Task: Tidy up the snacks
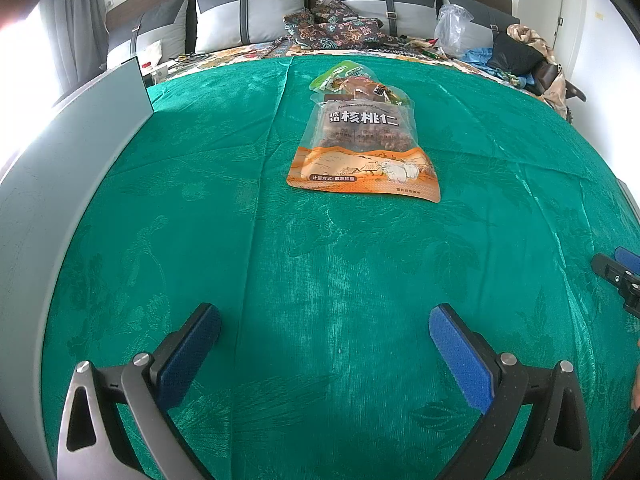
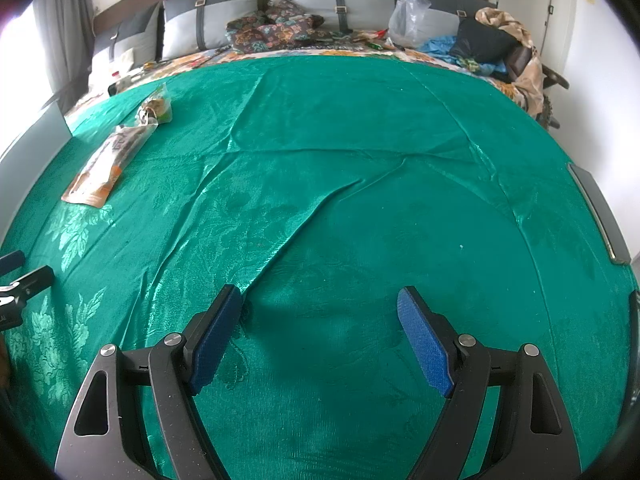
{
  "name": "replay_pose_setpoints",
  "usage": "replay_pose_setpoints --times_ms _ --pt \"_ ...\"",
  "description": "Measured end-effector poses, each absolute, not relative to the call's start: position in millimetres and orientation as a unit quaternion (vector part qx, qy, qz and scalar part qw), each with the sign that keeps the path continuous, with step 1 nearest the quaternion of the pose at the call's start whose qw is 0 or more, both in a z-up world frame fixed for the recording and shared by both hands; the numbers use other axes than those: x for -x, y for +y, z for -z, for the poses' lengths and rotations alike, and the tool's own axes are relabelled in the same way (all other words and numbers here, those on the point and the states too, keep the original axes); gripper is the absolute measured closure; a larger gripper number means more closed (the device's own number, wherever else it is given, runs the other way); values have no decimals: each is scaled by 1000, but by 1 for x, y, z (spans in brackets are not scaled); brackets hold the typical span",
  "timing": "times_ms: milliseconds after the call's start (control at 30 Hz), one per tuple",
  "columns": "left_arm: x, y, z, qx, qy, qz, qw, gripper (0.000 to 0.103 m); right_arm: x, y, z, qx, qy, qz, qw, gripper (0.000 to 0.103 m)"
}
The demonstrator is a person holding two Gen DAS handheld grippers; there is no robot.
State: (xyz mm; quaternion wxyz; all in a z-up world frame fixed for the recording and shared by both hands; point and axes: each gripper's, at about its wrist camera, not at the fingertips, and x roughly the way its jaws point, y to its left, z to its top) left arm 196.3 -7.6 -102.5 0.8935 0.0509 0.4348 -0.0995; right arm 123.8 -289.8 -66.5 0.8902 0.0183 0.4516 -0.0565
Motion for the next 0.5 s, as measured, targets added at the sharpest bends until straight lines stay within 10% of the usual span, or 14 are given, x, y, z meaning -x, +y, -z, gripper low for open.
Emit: replay_pose_setpoints --times_ms 500 --pt "-205 -10 100 -67 464 125 874 0 -124 -290 66 -18 452 56 890 20"
